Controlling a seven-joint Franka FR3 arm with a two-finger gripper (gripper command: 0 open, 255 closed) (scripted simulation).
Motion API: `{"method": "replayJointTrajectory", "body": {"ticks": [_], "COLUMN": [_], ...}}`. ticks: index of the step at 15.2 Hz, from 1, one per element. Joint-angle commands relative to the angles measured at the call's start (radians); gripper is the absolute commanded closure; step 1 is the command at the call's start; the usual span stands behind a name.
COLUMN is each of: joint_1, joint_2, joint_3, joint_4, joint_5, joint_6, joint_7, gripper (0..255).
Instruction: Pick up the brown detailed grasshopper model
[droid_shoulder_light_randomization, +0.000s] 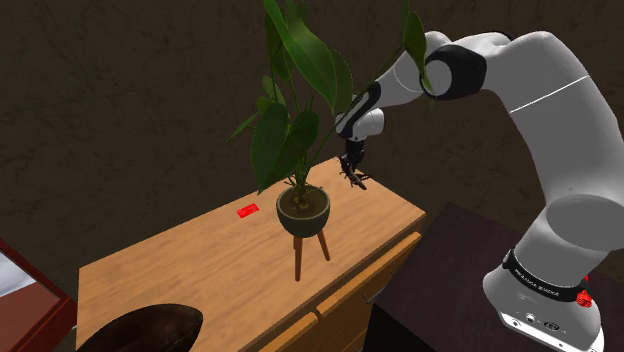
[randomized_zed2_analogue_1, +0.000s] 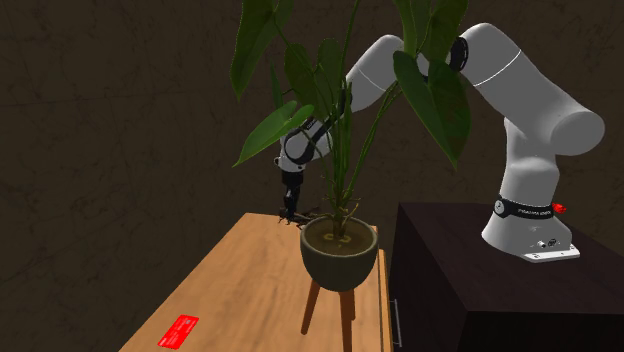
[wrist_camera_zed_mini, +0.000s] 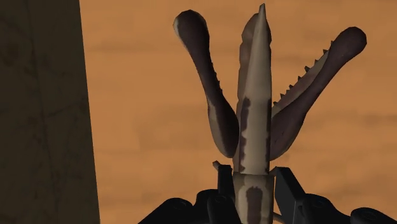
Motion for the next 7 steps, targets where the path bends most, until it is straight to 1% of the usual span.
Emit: {"method": "replayJointTrajectory", "body": {"ticks": [1, 5, 7], "joint_1": [0.004, 0.01, 0.011], "joint_2": [-0.025, -0.067, -0.068], "joint_3": [-0.005, -0.014, -0.014], "joint_4": [-0.01, -0.022, -0.022], "joint_5": [-0.005, -0.013, -0.014], "joint_6": [-0.016, -0.045, -0.046], "joint_7": [0.005, 0.012, 0.012], "gripper": [255, 255, 255]}}
